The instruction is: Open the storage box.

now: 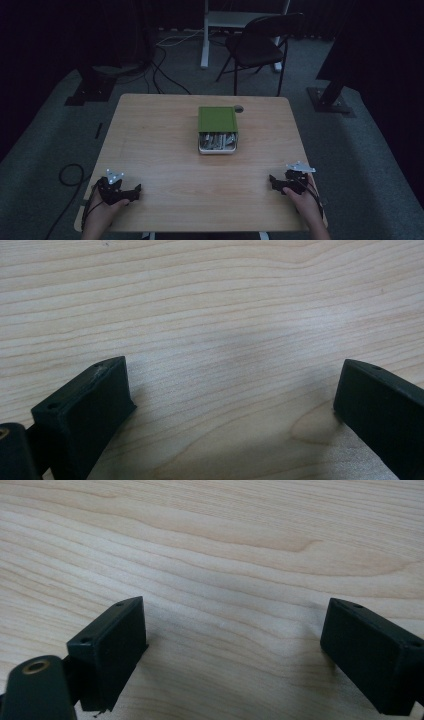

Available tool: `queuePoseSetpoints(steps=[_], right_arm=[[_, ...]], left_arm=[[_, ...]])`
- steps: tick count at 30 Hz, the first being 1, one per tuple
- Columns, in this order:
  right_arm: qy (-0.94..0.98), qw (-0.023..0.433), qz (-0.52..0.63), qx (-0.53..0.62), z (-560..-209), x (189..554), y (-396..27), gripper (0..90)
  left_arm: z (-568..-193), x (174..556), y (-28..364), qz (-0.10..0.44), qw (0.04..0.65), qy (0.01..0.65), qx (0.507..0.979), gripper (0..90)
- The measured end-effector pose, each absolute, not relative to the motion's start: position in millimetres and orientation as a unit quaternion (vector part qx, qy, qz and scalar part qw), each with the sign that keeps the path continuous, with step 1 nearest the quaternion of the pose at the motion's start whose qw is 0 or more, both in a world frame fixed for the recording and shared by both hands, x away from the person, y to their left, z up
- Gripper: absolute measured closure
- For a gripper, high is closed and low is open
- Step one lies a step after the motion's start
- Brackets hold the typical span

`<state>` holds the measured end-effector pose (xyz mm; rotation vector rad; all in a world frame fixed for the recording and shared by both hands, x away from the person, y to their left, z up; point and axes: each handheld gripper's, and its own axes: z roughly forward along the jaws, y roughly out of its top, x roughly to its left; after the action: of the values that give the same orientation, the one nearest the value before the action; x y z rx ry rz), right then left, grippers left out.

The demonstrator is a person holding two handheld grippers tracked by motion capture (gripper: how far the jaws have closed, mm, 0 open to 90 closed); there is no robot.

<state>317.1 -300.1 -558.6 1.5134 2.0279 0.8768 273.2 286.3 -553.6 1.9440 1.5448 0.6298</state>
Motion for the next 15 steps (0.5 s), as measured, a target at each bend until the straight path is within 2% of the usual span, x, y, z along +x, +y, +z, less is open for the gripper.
queuePoseSetpoints(steps=[15], right_arm=[[0.737, 0.229, 0.319, 0.55, -558.6, 317.1, -300.1, 10.7]], left_arm=[[-553.5, 273.2, 285.5, 0.234, 0.288, 0.57, 0.733, 2.6]])
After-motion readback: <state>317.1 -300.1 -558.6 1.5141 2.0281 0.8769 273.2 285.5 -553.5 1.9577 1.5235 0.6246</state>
